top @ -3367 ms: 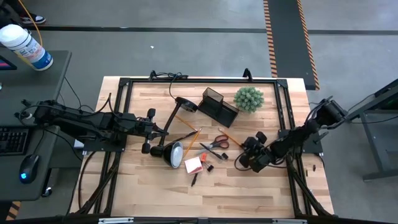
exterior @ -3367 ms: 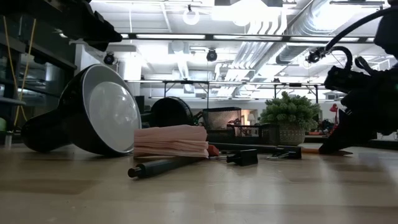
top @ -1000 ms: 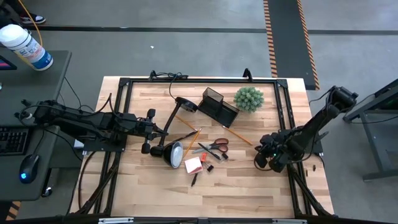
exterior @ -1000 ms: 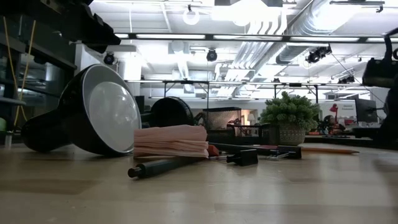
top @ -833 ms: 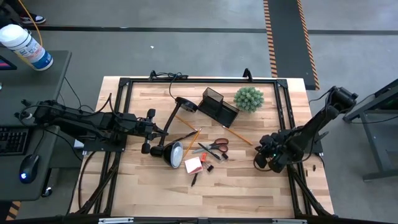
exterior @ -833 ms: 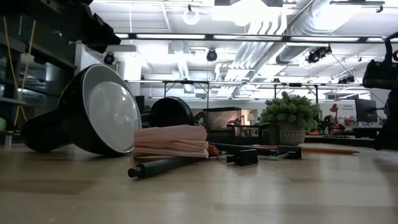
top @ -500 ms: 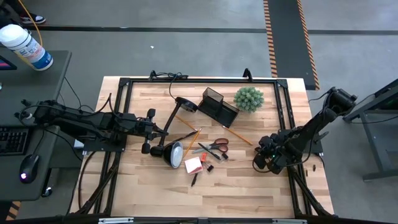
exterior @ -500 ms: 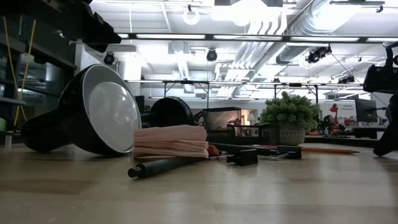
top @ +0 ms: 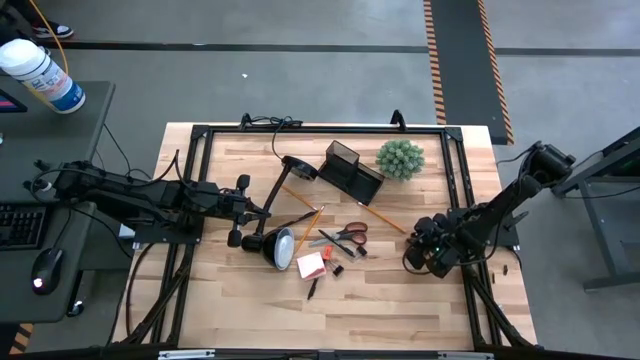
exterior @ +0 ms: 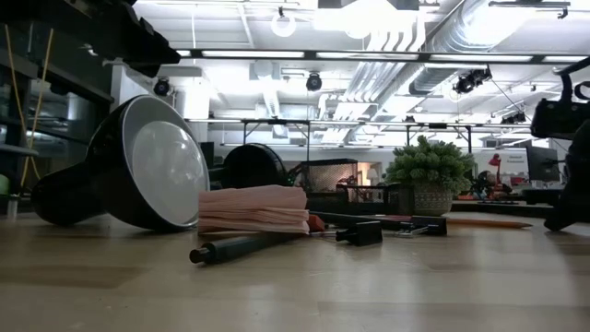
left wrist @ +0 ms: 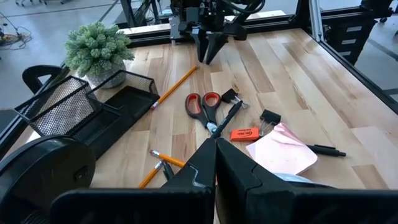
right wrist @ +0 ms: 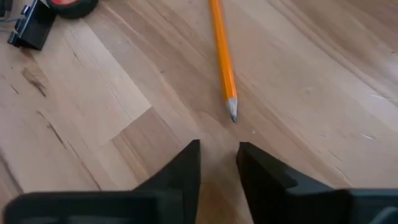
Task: Pick and place office supplies into organizer
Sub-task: Put the right orange pencil into the desk organizer
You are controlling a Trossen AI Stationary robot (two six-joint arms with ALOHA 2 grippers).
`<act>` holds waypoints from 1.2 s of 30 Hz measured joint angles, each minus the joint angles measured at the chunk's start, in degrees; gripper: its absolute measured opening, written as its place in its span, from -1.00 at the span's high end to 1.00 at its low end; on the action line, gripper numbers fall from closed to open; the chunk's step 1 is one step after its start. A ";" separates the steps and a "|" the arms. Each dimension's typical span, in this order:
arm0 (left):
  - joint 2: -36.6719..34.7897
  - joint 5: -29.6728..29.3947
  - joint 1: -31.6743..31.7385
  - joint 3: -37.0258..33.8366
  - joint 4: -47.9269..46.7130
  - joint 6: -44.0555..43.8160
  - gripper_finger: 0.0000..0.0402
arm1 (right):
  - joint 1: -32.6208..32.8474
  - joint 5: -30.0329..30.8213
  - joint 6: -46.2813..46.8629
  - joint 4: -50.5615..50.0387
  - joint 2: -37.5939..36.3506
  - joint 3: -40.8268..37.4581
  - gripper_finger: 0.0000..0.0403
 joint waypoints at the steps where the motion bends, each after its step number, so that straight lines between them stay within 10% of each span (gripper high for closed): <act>1: 0.00 0.00 0.02 0.00 0.00 0.01 1.00 | -0.11 0.09 -0.04 0.01 0.00 0.00 0.42; 36: 0.00 0.00 0.02 0.00 -0.09 0.48 1.00 | -6.31 2.41 -4.94 4.15 4.66 0.01 0.43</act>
